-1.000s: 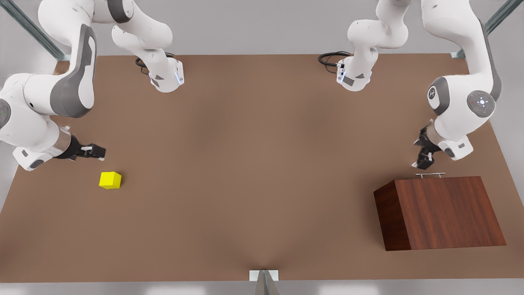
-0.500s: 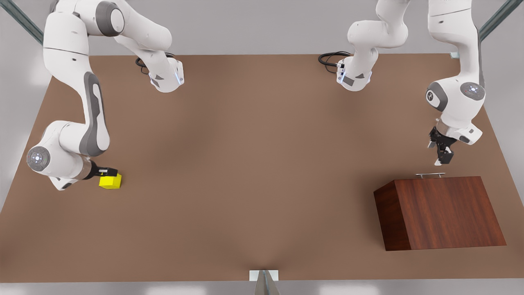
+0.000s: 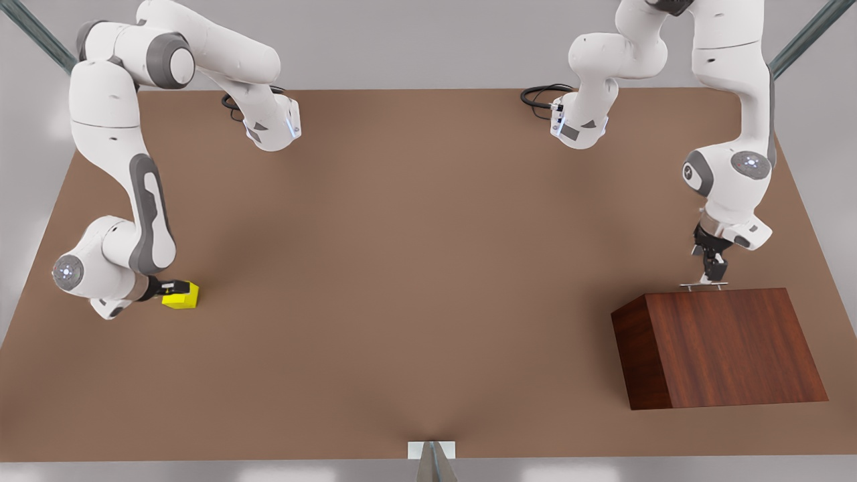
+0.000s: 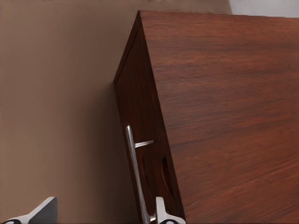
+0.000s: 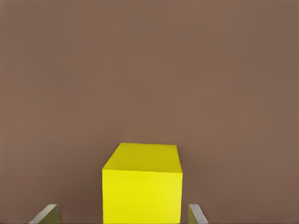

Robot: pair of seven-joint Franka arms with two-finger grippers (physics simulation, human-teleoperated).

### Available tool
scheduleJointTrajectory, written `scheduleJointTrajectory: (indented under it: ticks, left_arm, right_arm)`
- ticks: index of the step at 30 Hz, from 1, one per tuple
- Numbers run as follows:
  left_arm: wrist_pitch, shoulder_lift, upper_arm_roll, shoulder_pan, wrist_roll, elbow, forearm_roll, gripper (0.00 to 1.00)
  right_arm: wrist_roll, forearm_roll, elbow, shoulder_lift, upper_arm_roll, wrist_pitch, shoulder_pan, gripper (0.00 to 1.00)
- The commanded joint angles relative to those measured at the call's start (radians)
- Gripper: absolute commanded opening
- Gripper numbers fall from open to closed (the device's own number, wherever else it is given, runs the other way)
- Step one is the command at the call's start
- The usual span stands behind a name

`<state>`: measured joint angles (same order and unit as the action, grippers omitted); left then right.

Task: Open the drawer with left arm, place the square in the middle with right arm, and place the square in the drawer with left arm

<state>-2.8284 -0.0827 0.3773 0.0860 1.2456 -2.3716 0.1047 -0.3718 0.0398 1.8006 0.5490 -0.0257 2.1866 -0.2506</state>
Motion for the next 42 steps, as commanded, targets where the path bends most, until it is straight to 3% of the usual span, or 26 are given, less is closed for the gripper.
scheduleJointTrajectory:
  ticks: [1, 17, 25, 26, 30, 32, 40, 42]
  left_arm:
    - [0.000, 0.000, 0.000, 0.009, -0.002, -0.001, 0.000, 1.00]
    - [-0.069, -0.086, 0.000, -0.008, 0.000, 0.018, 0.000, 1.00]
    - [-0.074, -0.101, 0.000, -0.014, 0.002, 0.018, 0.000, 1.00]
    - [-0.072, -0.101, 0.000, -0.015, 0.002, 0.017, 0.000, 1.00]
    - [-0.072, -0.108, 0.000, -0.017, 0.002, 0.017, 0.000, 1.00]
    - [-0.066, -0.108, 0.000, -0.017, 0.002, 0.017, 0.000, 1.00]
    - [-0.008, -0.091, -0.001, -0.017, 0.009, 0.012, -0.002, 1.00]
    - [0.012, -0.080, 0.000, -0.017, 0.009, 0.012, -0.002, 1.00]
  right_arm:
    - [0.001, 0.000, 0.000, 0.006, 0.004, 0.001, -0.004, 1.00]
    - [-0.030, -0.017, 0.005, 0.063, 0.018, 0.104, -0.039, 1.00]
    - [-0.022, -0.031, 0.034, 0.080, 0.020, 0.116, -0.036, 0.95]
    - [-0.022, -0.031, 0.034, 0.081, 0.020, 0.116, -0.036, 0.93]
    - [-0.022, -0.041, 0.032, 0.083, 0.020, 0.177, -0.038, 0.57]
    - [-0.022, -0.041, 0.032, 0.083, 0.020, 0.176, -0.039, 0.50]
    - [0.154, -0.041, 0.025, -0.012, 0.056, 0.033, -0.007, 0.50]
    - [0.327, -0.041, 0.028, -0.070, 0.055, -0.022, 0.099, 0.50]
